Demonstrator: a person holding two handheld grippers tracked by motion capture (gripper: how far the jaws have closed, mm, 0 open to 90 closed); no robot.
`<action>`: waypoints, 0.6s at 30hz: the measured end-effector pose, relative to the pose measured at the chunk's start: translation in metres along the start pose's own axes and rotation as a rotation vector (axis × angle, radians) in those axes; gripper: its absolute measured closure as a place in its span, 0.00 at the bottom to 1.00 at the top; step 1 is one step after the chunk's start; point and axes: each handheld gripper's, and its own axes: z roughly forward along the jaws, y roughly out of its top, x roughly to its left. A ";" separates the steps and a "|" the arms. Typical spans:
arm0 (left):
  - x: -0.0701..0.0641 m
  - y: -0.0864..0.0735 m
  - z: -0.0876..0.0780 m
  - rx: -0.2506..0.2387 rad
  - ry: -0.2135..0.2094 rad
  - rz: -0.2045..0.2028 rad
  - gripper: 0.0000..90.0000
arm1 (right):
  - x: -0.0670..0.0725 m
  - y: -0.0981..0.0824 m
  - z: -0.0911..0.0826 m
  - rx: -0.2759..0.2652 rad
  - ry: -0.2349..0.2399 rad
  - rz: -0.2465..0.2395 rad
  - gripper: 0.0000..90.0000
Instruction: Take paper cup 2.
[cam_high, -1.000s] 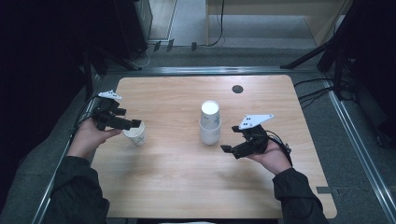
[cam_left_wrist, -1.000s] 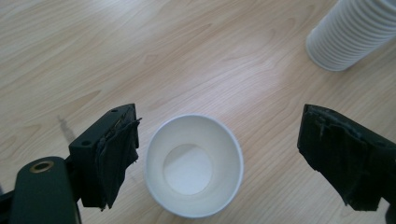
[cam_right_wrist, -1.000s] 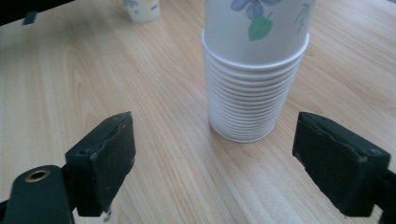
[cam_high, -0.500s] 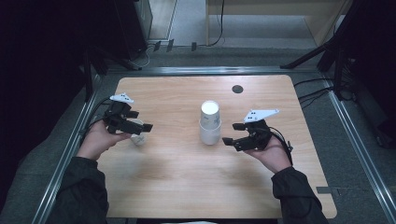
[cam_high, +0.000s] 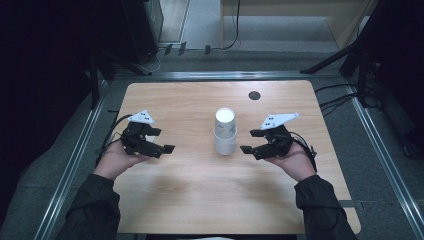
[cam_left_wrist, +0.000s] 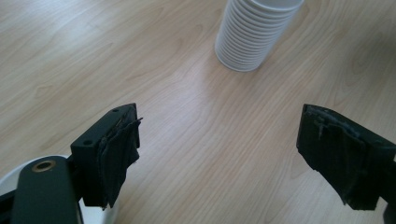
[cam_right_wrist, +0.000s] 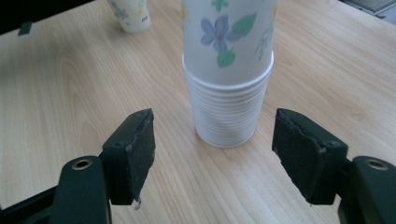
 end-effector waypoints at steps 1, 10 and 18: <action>0.000 0.000 0.000 0.000 0.000 0.000 0.15 | 0.000 0.000 0.000 0.000 0.000 0.000 0.33; -0.022 -0.001 0.016 -0.008 -0.041 0.035 0.16 | -0.009 0.040 0.000 0.057 0.014 -0.100 0.32; -0.032 0.002 0.025 0.009 -0.062 0.062 0.16 | -0.017 0.068 0.013 0.090 0.012 -0.110 0.28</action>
